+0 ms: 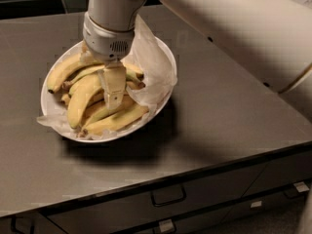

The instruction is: Pick banana from white bowl

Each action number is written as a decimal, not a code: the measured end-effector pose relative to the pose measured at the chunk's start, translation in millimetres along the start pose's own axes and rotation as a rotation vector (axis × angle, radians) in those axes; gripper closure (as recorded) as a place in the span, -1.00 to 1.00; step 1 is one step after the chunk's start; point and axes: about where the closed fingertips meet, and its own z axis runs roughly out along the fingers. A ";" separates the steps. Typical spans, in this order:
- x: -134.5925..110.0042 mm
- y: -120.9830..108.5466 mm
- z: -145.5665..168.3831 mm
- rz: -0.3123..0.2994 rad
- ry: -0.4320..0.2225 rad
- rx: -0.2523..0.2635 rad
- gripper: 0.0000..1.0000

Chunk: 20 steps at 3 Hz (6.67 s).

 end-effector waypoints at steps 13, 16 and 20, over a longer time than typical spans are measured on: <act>-0.8 10.8 -4.5 0.065 0.060 0.076 1.00; 16.9 16.9 -50.0 0.096 0.052 0.185 1.00; 1.9 10.4 -106.7 0.059 0.118 0.276 1.00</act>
Offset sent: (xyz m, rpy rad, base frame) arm -0.0050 -0.0103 0.0013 -0.0051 0.0036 -0.0361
